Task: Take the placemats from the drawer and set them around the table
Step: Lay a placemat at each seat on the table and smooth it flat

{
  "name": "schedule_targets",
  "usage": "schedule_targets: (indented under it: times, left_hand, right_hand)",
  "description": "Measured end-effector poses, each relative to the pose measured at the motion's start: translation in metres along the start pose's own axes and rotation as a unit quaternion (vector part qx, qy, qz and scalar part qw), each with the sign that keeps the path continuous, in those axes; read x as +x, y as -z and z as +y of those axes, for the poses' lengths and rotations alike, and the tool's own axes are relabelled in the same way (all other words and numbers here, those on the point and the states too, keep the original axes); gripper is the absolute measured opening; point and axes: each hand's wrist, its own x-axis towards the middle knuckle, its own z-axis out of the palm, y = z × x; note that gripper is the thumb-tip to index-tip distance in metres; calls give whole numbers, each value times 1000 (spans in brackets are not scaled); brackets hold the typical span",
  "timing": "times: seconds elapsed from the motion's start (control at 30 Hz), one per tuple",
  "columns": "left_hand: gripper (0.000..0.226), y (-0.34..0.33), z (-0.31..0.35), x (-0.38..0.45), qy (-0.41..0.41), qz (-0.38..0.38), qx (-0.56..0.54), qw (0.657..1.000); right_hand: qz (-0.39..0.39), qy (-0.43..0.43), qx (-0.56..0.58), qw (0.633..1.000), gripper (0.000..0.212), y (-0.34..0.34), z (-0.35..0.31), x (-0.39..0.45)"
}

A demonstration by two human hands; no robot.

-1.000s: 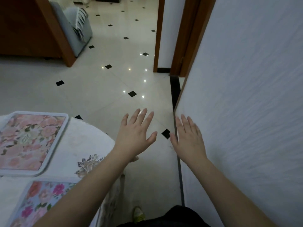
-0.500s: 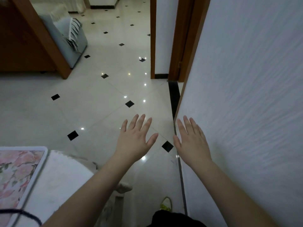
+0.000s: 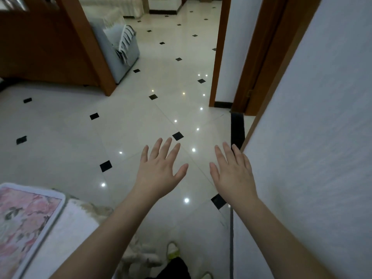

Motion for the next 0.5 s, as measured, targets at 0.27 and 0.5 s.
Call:
schedule_targets:
  times: [0.27, 0.5]
  left_hand:
    - [87, 6, -62, 53, 71, -16, -36, 997]
    - [82, 15, -123, 94, 132, 12, -59, 989]
  right_hand:
    - [-16, 67, -24, 997, 60, -10, -47, 100]
    - [-26, 133, -44, 990, 62, -11, -99, 172]
